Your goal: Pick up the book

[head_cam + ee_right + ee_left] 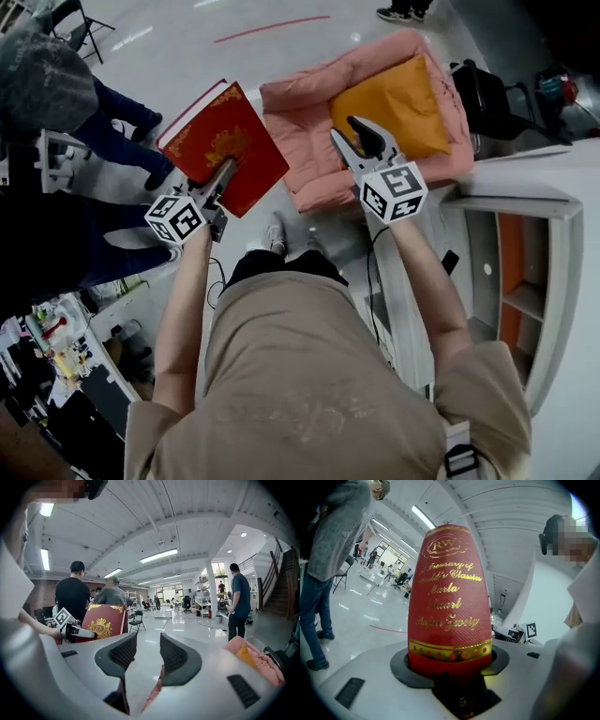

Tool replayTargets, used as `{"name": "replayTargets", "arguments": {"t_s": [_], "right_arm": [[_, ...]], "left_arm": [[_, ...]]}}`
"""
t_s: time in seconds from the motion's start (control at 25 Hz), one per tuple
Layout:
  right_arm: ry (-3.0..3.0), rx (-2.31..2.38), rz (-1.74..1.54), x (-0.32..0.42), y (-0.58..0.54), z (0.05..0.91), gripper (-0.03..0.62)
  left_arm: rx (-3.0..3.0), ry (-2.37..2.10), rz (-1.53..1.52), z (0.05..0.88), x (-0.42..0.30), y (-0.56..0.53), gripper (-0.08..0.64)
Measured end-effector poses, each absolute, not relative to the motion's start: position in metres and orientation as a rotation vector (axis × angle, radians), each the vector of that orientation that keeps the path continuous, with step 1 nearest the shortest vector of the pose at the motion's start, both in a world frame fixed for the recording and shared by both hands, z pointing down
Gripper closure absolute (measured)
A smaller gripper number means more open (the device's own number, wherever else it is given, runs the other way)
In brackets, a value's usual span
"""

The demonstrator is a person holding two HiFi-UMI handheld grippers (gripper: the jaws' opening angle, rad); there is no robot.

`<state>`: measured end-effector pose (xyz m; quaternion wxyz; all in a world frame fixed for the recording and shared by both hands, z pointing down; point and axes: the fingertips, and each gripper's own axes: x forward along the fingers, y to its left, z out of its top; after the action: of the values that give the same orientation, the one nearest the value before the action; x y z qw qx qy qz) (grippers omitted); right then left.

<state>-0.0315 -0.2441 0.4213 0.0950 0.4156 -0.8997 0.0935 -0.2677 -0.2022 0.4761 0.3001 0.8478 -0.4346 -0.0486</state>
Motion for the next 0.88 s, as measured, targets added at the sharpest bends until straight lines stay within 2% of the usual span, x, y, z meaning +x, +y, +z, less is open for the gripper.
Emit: {"name": "replayTargets", "arguments": {"t_s": [0.28,0.52,0.72,0.88], "right_arm": [[-2.662,1.198,0.293,0.031,-0.208,0.453,0.430],[-2.641,1.140,0.298,0.031,-0.212,0.458,0.430],[-2.597,1.165,0.309,0.080,-0.110,0.498,0.430],[-2.578,1.127,0.315,0.078,-0.098,0.504,0.431]], "left_arm": [[2.191,-1.194,-0.064,0.503,-0.206,-0.153,0.310],[2.125,-1.185,-0.033,0.518,-0.197,-0.139,0.310],[2.129,-1.130,0.054,0.552,-0.139,-0.038,0.310],[2.102,-1.120,0.082,0.559,-0.132,-0.017,0.310]]}}
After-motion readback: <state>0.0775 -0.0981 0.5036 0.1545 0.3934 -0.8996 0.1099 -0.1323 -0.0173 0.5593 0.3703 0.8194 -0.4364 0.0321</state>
